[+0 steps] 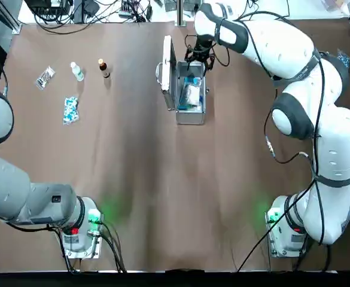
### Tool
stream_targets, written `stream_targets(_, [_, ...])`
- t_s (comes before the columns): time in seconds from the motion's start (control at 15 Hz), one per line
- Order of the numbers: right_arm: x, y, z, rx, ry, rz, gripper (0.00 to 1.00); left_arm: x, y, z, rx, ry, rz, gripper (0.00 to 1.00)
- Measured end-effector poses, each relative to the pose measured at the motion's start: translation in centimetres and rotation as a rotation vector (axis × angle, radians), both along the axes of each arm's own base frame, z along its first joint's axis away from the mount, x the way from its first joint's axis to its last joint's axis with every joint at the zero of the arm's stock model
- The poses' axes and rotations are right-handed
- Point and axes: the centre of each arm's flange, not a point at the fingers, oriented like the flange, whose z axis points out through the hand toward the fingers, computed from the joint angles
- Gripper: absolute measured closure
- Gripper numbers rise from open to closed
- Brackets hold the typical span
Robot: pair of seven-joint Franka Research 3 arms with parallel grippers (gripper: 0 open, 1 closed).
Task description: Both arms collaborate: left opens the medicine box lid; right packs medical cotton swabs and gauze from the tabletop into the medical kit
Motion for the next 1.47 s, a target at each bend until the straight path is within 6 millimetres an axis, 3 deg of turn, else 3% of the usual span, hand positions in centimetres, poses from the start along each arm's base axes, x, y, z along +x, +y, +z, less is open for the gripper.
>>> stream_targets(0.2, [2.3, -4.1, 3.5, -0.006, -0.022, -0.040, 0.02, 0.0, 0.0, 0.0, 0.000, 0.000, 0.000, 0.00])
stream_targets(0.4, [4.0, -10.6, 7.3, -0.074, -0.031, -0.030, 0.02, 0.0, 0.0, 0.0, 0.000, -0.001, 0.000, 0.00])
stream_targets(0.67, [4.2, -18.9, 11.3, -0.103, 0.023, 0.086, 0.02, 0.0, 0.0, 0.0, 0.000, -0.001, 0.000, 0.00])
stream_targets(0.8, [4.3, -23.5, 14.3, -0.092, 0.002, 0.113, 0.02, 0.0, 0.0, 0.1, 0.000, -0.002, 0.000, 0.00])
stream_targets(0.87, [4.2, -25.7, 16.2, -0.098, -0.019, 0.110, 0.02, 0.0, 0.0, 0.1, 0.000, -0.002, 0.000, 0.00])
stream_targets(0.93, [3.4, -29.4, 20.1, -0.118, -0.058, 0.092, 0.02, 0.0, 0.0, 0.2, 0.000, -0.003, 0.000, 0.00])
stream_targets(1.33, [-1.0, -37.9, 28.7, -0.139, -0.107, 0.103, 0.01, -0.5, -0.1, 1.0, 0.000, -0.018, -0.001, 0.00])
stream_targets(1.47, [-2.2, -39.6, 30.9, -0.129, -0.138, 0.090, 0.01, -0.7, -0.1, 1.4, 0.001, -0.024, -0.001, 0.00])
